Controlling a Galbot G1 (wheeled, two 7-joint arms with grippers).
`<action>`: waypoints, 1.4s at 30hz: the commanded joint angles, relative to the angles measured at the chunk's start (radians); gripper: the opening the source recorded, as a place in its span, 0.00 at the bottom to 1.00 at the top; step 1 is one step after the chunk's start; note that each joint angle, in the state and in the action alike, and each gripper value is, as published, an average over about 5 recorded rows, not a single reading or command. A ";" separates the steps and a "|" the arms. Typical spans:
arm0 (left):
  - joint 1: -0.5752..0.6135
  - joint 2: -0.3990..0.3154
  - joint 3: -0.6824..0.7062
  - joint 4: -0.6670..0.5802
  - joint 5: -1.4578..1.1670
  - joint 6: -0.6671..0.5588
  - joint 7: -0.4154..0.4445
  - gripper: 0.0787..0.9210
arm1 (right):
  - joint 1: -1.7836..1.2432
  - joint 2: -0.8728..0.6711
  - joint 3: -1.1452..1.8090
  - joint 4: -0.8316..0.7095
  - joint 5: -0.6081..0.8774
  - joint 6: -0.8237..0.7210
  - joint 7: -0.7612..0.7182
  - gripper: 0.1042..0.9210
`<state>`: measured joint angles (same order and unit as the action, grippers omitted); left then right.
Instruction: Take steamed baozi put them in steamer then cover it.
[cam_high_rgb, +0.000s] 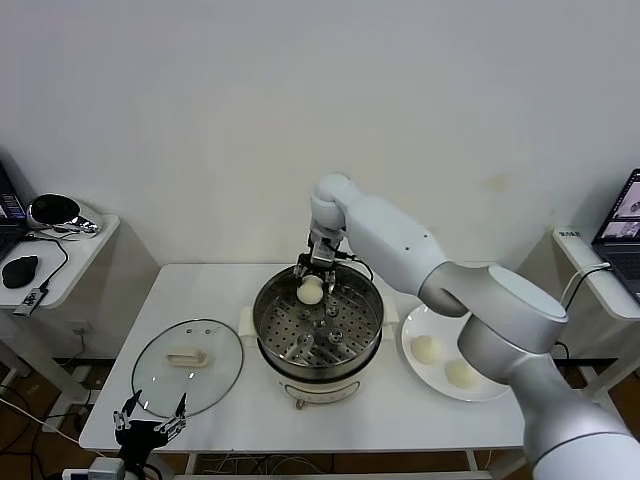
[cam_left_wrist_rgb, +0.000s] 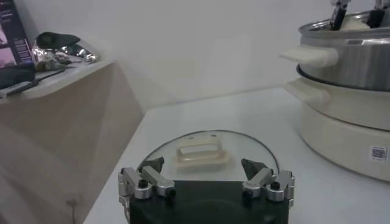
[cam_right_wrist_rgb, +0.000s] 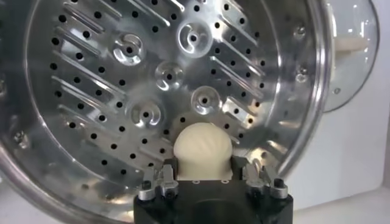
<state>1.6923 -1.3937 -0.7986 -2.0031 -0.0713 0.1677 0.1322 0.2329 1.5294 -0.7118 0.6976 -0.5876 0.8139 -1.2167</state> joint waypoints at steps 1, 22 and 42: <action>0.000 0.001 0.001 0.002 0.000 0.000 0.000 0.88 | -0.013 0.010 0.006 -0.018 -0.024 -0.001 0.019 0.61; 0.007 0.010 0.001 -0.015 0.004 0.003 0.005 0.88 | 0.139 -0.389 -0.069 0.426 0.569 -0.608 -0.156 0.88; 0.026 0.030 0.028 -0.028 0.003 0.005 0.009 0.88 | -0.019 -0.913 0.025 0.736 0.618 -1.297 -0.128 0.88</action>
<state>1.7167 -1.3651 -0.7726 -2.0294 -0.0686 0.1724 0.1414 0.2806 0.7778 -0.7090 1.3242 0.0047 -0.2586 -1.3453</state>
